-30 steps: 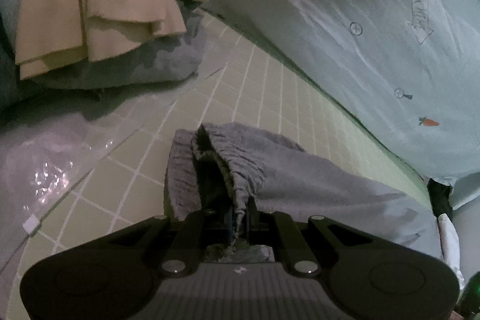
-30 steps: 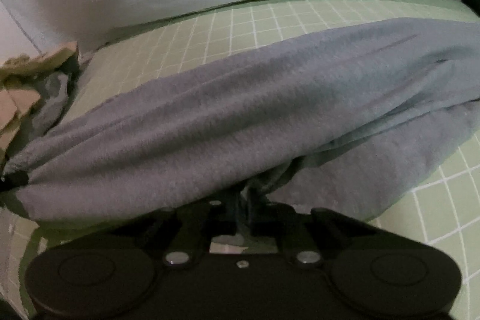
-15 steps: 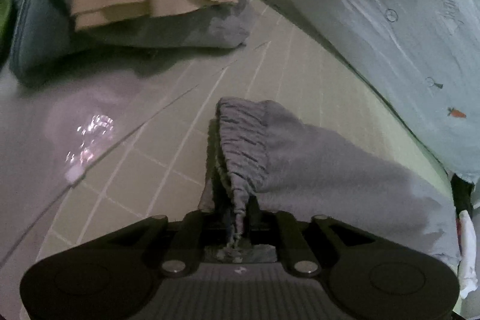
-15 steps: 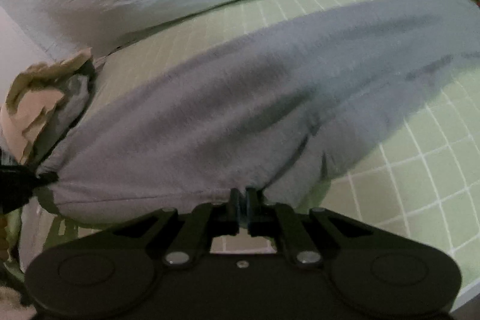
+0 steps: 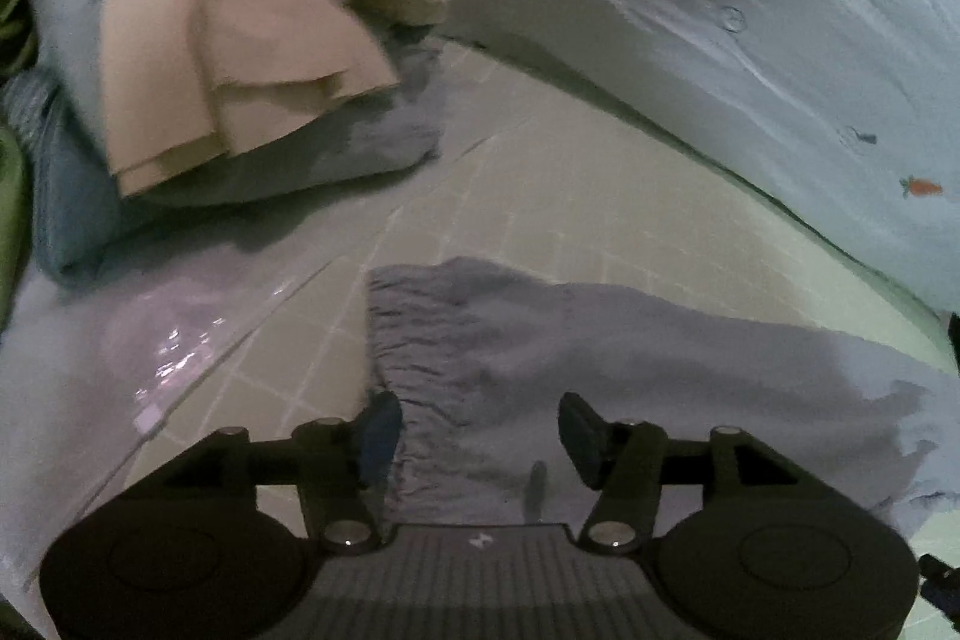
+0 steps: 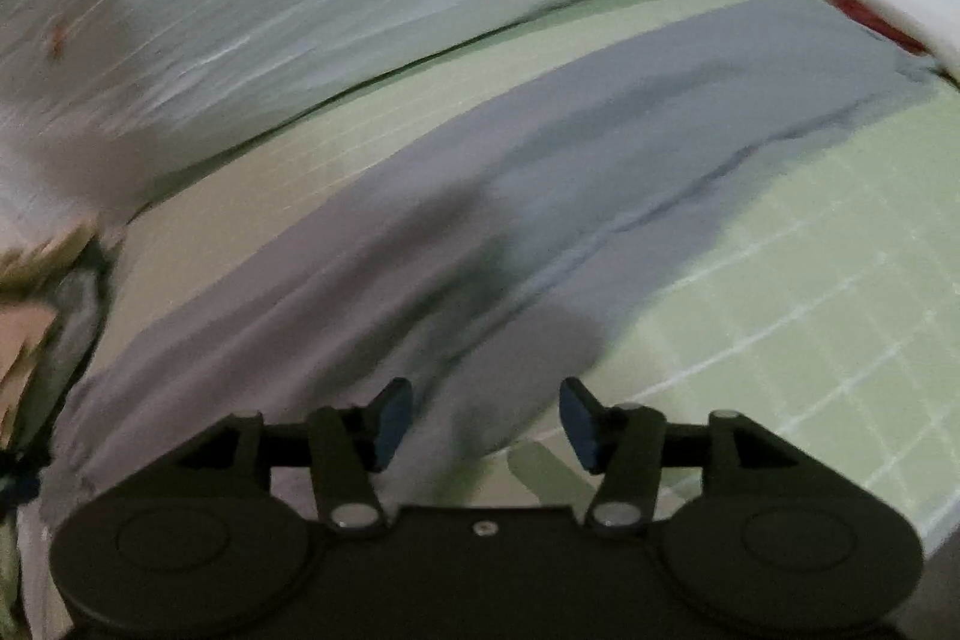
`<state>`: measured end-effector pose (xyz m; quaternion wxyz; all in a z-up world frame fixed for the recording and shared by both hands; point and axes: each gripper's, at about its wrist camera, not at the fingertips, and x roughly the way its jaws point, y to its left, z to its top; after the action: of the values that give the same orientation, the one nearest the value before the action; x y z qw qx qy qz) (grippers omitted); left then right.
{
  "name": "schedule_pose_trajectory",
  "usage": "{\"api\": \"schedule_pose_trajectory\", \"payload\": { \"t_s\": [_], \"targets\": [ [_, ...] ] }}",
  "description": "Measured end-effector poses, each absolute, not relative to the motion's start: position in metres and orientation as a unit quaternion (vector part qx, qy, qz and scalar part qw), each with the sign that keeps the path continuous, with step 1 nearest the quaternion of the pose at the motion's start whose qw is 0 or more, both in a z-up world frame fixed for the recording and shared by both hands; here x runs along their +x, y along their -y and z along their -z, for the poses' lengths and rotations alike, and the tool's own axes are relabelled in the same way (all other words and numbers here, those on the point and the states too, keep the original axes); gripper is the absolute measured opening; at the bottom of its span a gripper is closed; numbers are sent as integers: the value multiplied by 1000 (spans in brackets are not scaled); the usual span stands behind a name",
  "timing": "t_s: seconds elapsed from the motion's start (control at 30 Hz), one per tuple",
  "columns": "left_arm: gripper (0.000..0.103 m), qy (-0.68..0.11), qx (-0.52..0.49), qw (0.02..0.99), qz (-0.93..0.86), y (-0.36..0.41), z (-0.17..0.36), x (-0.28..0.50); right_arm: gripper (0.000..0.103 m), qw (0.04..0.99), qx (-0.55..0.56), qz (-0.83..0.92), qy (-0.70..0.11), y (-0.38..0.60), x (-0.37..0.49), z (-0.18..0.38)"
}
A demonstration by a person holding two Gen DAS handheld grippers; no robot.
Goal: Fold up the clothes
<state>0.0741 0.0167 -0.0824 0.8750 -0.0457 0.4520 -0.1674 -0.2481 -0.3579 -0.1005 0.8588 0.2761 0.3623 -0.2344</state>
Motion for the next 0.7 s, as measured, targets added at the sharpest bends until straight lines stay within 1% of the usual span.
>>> {"api": "schedule_pose_trajectory", "payload": {
  "t_s": [0.1, 0.27, 0.33, 0.4, 0.53, 0.6, 0.7],
  "targets": [
    [61, -448, -35, 878, 167, 7, 81, 64, 57, 846, 291, 270, -356, 386, -261, 104],
    [66, -435, -32, 891, 127, 42, 79, 43, 57, 831, 303, 302, -355, 439, -283, 111],
    [75, -429, -30, 898, 92, 54, 77, 32, 57, 831, 301, 298, -360, 465, -293, 114],
    [77, -422, -26, 905, 56, 65, 77, 21, 57, 830, 295, 295, -370, 493, -301, 115],
    [77, -418, -29, 908, -13, 79, 76, 0, 59, 837, 291, 289, -363, 554, -318, 111],
    [77, -416, -51, 908, -8, 88, 74, -15, 59, 840, 285, 284, -365, 584, -325, 111],
    [77, -425, -70, 902, 22, 122, 75, -41, 59, 844, 271, 279, -369, 625, -331, 111]
  ]
}}
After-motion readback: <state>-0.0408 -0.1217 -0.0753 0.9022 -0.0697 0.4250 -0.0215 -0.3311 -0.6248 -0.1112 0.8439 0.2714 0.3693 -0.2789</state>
